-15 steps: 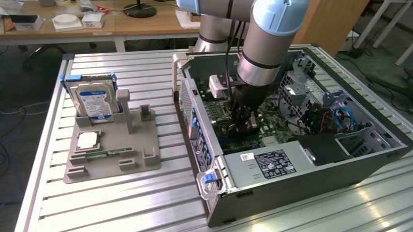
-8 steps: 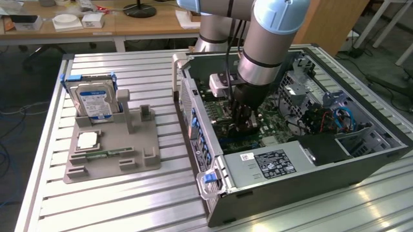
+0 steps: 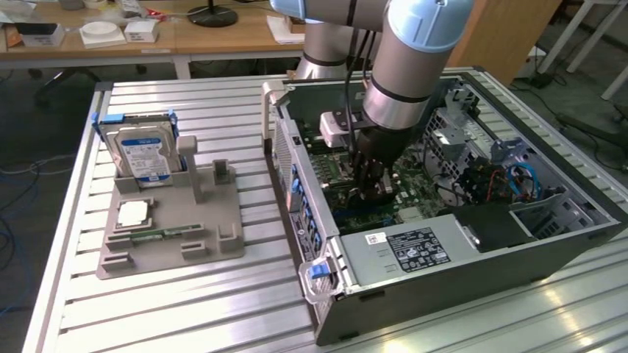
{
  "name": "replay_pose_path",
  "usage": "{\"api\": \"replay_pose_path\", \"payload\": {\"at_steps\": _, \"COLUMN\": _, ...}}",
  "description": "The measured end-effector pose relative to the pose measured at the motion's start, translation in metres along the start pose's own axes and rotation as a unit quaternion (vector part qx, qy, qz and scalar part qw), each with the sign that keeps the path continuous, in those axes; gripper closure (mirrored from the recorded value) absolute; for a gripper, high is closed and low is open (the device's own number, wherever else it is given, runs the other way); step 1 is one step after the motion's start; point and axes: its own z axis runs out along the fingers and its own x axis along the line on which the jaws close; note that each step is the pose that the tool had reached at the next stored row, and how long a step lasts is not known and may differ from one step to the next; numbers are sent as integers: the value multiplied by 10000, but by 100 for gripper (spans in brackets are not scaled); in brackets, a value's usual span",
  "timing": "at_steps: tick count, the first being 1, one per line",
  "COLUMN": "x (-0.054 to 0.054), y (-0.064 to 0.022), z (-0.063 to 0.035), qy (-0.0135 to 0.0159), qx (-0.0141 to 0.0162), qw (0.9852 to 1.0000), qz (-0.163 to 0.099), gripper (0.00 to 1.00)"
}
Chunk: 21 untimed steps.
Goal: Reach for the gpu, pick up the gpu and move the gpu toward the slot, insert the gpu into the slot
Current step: 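Insert the gpu into the slot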
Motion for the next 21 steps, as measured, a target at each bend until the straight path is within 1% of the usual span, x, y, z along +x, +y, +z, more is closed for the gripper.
{"api": "replay_pose_path", "payload": {"at_steps": 7, "x": 0, "y": 27, "z": 1, "qy": -6, "qx": 2, "qw": 10000, "qz": -1, "gripper": 73}}
{"api": "replay_pose_path", "payload": {"at_steps": 21, "x": -4, "y": 19, "z": 0, "qy": -6, "qx": 1, "qw": 10000, "qz": 0, "gripper": 73}}
